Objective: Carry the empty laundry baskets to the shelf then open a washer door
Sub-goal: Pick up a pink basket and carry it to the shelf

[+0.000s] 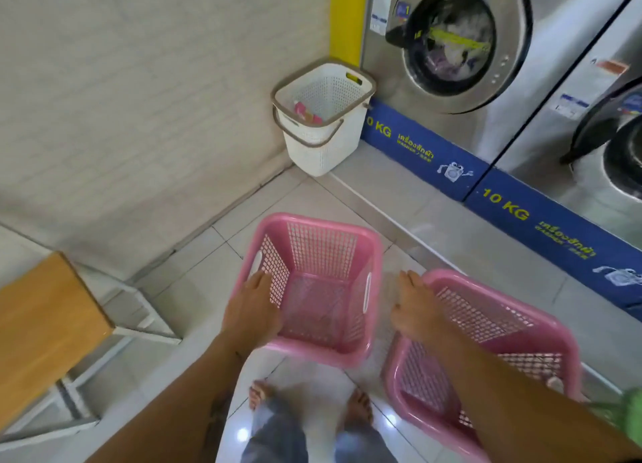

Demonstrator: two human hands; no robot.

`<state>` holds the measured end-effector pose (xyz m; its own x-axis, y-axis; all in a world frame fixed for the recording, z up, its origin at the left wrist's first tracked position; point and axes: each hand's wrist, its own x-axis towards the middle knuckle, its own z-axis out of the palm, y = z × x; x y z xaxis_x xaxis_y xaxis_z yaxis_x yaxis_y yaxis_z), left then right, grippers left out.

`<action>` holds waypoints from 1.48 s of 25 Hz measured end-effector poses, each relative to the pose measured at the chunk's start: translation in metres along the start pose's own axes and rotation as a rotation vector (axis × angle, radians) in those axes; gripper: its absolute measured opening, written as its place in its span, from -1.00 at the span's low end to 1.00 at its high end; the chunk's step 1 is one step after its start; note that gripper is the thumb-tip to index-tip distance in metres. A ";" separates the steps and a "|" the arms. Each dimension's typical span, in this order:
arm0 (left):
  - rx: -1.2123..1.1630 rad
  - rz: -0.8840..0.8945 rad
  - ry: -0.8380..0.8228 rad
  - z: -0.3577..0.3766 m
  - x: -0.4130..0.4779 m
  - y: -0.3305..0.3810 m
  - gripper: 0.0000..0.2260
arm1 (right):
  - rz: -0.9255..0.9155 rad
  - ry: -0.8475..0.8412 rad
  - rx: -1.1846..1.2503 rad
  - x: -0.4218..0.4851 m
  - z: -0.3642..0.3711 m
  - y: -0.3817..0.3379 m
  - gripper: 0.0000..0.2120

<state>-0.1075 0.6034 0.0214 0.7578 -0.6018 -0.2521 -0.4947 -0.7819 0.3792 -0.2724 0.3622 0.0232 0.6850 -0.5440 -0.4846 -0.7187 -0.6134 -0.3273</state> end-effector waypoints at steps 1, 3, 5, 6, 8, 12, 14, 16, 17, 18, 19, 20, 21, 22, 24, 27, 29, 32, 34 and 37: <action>0.031 -0.010 -0.009 0.008 0.017 -0.013 -0.56 | 0.014 0.004 -0.006 0.017 0.009 -0.003 -0.33; 0.085 -0.003 -0.011 0.028 0.053 -0.039 -0.49 | 0.027 0.015 -0.019 0.053 0.032 -0.008 -0.30; 0.133 0.023 -0.010 0.055 0.092 -0.071 -0.42 | 0.041 -0.002 -0.050 0.093 0.063 -0.007 -0.29; 0.170 0.025 -0.022 0.072 0.114 -0.089 -0.36 | 0.057 -0.008 -0.063 0.115 0.084 -0.004 -0.28; 0.226 -0.013 -0.058 0.102 0.151 -0.118 -0.23 | 0.105 0.014 -0.044 0.149 0.121 0.002 -0.26; 0.260 -0.067 -0.096 0.157 0.203 -0.169 -0.07 | 0.189 0.130 -0.034 0.196 0.189 0.014 -0.28; 0.308 0.000 -0.072 0.172 0.214 -0.186 -0.08 | 0.222 0.192 -0.040 0.208 0.206 0.018 -0.28; 0.285 0.059 -0.041 0.175 0.223 -0.196 -0.08 | 0.201 0.225 -0.062 0.217 0.207 0.022 -0.30; 0.256 0.076 -0.046 0.171 0.226 -0.198 -0.09 | 0.186 0.229 -0.075 0.222 0.200 0.023 -0.30; 0.219 0.085 -0.048 0.163 0.227 -0.198 -0.11 | 0.176 0.232 -0.084 0.224 0.190 0.021 -0.31; 0.173 0.085 -0.042 0.153 0.226 -0.197 -0.14 | 0.165 0.243 -0.091 0.226 0.178 0.015 -0.35; 0.127 0.074 -0.028 0.140 0.224 -0.198 -0.16 | 0.148 0.267 -0.091 0.228 0.164 0.008 -0.40; 0.087 0.054 -0.011 0.123 0.218 -0.198 -0.16 | 0.123 0.284 -0.085 0.228 0.148 -0.003 -0.44; 0.060 0.027 0.003 0.105 0.209 -0.199 -0.14 | 0.089 0.286 -0.083 0.227 0.131 -0.015 -0.45; 0.028 -0.038 0.052 0.067 0.186 -0.201 -0.15 | 0.004 0.278 -0.088 0.221 0.096 -0.043 -0.45; 0.011 -0.165 0.113 0.008 0.136 -0.197 -0.20 | -0.128 0.238 -0.049 0.193 0.049 -0.088 -0.35; 0.002 -0.210 0.179 -0.025 0.094 -0.192 -0.23 | -0.214 0.191 -0.094 0.172 0.023 -0.116 -0.18; 0.013 -0.349 0.323 -0.065 0.009 -0.172 -0.24 | -0.382 0.161 -0.182 0.128 -0.011 -0.149 -0.13; 0.013 -0.437 0.403 -0.084 -0.053 -0.157 -0.26 | -0.460 0.126 -0.200 0.092 -0.028 -0.169 -0.09; 0.052 -0.564 0.488 -0.105 -0.144 -0.137 -0.29 | -0.637 0.080 -0.251 0.041 -0.045 -0.200 -0.07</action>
<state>-0.1040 0.8139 0.0988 0.9992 0.0238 0.0319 0.0146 -0.9644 0.2639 -0.0958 0.4370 0.1049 0.9782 -0.0680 -0.1961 -0.1304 -0.9364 -0.3258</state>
